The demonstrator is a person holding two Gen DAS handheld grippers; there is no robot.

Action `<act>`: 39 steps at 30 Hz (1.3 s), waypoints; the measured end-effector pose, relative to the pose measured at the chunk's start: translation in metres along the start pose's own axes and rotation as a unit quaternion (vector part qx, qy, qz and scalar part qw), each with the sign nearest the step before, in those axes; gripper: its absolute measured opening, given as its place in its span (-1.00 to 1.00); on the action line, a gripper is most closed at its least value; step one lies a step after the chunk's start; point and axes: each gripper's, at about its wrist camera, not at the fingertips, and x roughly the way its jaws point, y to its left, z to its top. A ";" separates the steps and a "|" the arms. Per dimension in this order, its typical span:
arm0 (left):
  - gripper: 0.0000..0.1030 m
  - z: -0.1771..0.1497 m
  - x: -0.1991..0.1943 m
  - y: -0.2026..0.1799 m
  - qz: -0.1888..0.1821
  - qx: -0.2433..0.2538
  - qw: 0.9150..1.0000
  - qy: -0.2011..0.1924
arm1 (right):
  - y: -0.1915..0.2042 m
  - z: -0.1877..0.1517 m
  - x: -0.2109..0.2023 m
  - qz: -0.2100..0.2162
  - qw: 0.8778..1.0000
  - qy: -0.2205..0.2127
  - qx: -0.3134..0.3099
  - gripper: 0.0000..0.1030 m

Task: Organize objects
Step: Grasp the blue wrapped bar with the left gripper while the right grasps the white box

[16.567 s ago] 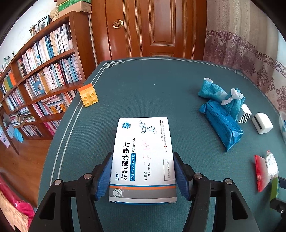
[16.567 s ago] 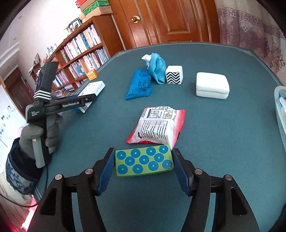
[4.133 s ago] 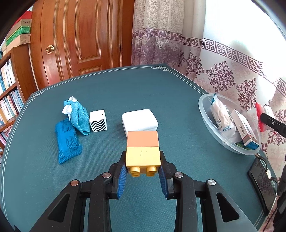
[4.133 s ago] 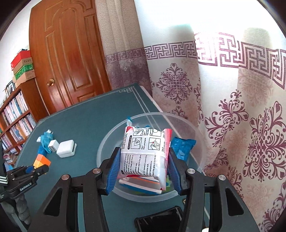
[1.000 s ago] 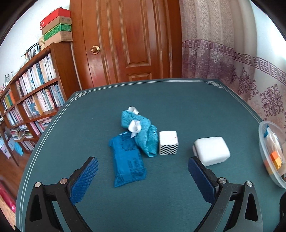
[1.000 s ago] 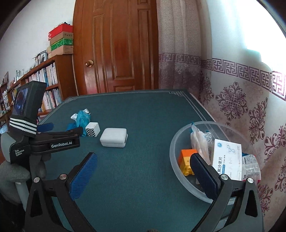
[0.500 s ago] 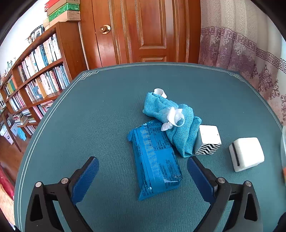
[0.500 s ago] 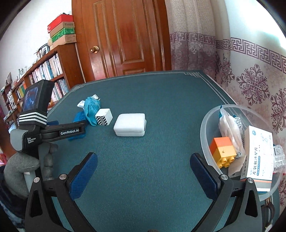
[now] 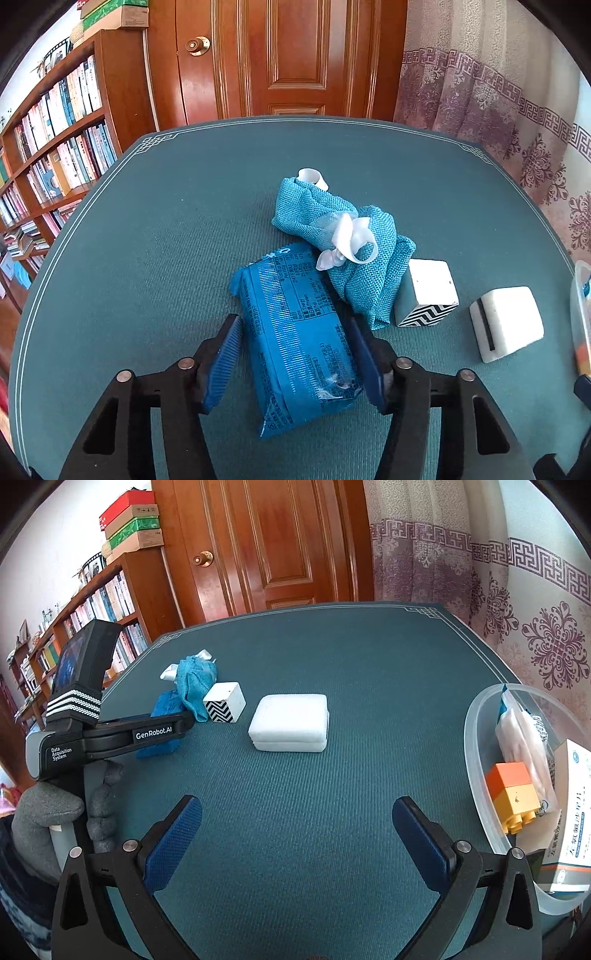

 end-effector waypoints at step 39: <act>-0.17 -0.001 -0.027 0.041 -0.018 -0.072 0.997 -0.024 | 0.014 0.054 0.092 -0.085 0.994 0.058 -0.029 0.76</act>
